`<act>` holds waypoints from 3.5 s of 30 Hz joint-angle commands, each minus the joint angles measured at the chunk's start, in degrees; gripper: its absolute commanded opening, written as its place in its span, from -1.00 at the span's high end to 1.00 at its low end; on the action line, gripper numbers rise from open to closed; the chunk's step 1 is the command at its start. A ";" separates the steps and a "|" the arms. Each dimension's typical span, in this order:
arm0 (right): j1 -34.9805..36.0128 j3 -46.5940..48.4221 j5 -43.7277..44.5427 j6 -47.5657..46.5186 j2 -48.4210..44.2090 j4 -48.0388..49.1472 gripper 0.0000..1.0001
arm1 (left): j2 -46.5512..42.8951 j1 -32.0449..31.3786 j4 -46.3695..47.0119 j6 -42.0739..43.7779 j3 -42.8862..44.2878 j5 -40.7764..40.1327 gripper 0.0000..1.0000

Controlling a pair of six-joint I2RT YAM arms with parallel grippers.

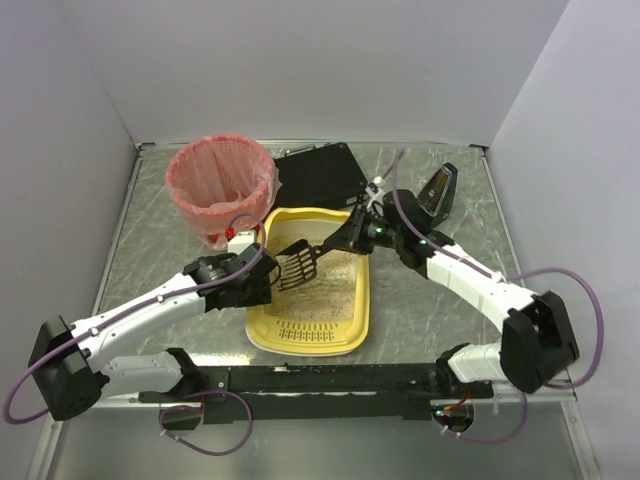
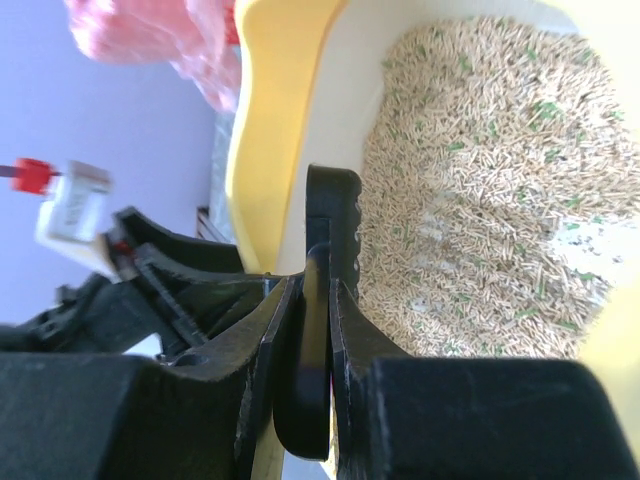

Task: Clean the litter box

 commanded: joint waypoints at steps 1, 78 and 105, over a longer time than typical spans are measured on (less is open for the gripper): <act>-2.20 -2.48 -2.16 2.26 -7.90 2.17 1.00 | -1.29 -0.25 -1.36 1.46 -0.67 0.68 -0.27; 1.57 78.16 2.66 -10.90 41.47 -13.90 1.00 | -31.07 -0.16 -3.38 -14.00 -6.29 -0.46 -0.94; 9.22 38.94 32.30 -33.96 0.64 -8.03 1.00 | -41.89 -0.16 9.80 -23.14 -22.72 12.01 -0.94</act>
